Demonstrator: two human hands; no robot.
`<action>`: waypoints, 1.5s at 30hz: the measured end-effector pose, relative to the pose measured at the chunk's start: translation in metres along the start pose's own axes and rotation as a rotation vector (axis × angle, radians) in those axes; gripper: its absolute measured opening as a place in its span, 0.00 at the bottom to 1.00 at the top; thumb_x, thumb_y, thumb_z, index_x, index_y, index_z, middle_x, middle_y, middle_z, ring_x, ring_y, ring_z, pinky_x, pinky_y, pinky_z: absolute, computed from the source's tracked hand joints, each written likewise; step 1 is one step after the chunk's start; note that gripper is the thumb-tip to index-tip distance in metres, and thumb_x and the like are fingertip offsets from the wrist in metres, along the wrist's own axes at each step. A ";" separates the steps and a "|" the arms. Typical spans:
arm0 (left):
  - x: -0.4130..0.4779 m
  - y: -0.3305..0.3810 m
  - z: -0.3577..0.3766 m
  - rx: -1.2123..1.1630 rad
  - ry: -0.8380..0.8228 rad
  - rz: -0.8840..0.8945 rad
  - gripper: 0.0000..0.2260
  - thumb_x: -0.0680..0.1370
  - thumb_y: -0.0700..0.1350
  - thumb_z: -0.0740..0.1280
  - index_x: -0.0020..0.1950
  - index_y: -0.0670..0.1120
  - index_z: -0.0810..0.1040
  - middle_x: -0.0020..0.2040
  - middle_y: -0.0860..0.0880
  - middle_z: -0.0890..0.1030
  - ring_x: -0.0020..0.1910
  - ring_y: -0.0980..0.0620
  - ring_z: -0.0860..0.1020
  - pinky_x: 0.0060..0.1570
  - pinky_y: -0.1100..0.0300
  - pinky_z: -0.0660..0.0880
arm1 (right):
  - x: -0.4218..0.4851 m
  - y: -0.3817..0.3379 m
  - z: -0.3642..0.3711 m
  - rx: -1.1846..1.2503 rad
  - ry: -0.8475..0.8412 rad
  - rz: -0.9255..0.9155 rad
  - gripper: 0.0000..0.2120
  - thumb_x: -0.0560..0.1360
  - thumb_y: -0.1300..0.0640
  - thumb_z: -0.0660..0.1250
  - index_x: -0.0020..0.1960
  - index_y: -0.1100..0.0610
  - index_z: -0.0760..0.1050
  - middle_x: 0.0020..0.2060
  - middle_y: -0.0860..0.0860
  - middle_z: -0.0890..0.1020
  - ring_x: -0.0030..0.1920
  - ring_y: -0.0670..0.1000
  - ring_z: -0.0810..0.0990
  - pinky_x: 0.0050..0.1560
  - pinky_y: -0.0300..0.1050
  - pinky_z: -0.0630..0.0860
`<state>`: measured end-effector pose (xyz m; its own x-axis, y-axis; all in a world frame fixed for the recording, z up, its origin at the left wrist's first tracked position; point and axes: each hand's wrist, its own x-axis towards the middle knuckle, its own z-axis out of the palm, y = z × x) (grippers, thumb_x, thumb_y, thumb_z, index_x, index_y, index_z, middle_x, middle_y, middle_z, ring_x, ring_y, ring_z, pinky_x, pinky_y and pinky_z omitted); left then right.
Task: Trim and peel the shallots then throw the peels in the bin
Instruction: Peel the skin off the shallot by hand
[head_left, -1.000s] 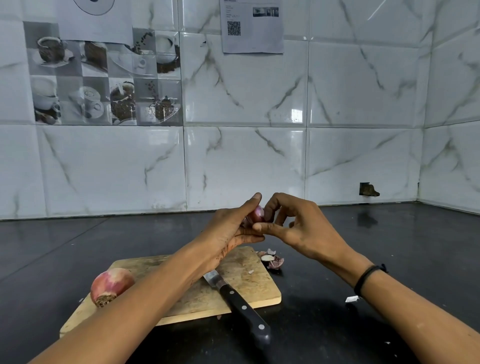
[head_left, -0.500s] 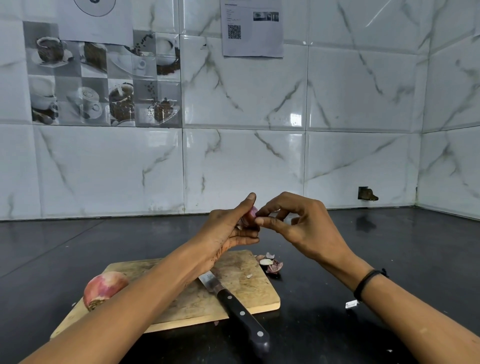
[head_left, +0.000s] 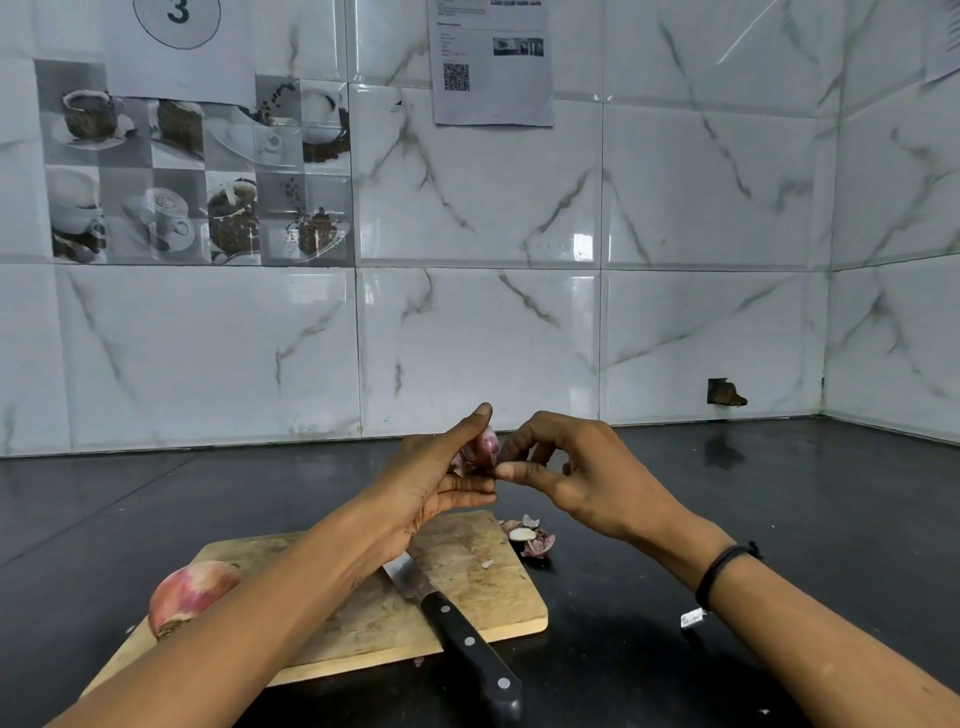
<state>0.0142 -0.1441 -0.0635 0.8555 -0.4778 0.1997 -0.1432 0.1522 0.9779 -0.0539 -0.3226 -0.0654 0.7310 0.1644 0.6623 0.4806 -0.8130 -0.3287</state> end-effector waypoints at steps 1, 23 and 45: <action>0.000 -0.001 0.000 0.004 -0.006 -0.008 0.23 0.75 0.59 0.71 0.53 0.38 0.84 0.41 0.40 0.85 0.39 0.47 0.83 0.48 0.52 0.83 | 0.000 0.001 -0.001 -0.001 -0.016 0.002 0.07 0.77 0.46 0.72 0.51 0.49 0.83 0.46 0.41 0.83 0.48 0.41 0.79 0.44 0.26 0.69; 0.001 0.002 0.004 -0.084 -0.026 -0.095 0.25 0.77 0.56 0.68 0.55 0.33 0.82 0.31 0.45 0.75 0.24 0.54 0.69 0.35 0.57 0.81 | -0.001 0.015 -0.001 -0.268 -0.083 0.186 0.05 0.79 0.46 0.68 0.50 0.45 0.80 0.44 0.39 0.79 0.44 0.42 0.77 0.46 0.45 0.76; 0.003 -0.002 0.006 -0.236 -0.065 -0.109 0.18 0.79 0.52 0.69 0.57 0.38 0.82 0.48 0.38 0.85 0.44 0.44 0.86 0.45 0.54 0.84 | -0.001 -0.002 -0.005 -0.019 0.162 0.032 0.13 0.74 0.42 0.74 0.53 0.47 0.80 0.42 0.40 0.82 0.42 0.43 0.80 0.41 0.34 0.75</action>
<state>0.0144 -0.1509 -0.0640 0.8244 -0.5561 0.1052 0.0745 0.2908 0.9539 -0.0580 -0.3244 -0.0619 0.6576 0.0474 0.7519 0.4479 -0.8271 -0.3396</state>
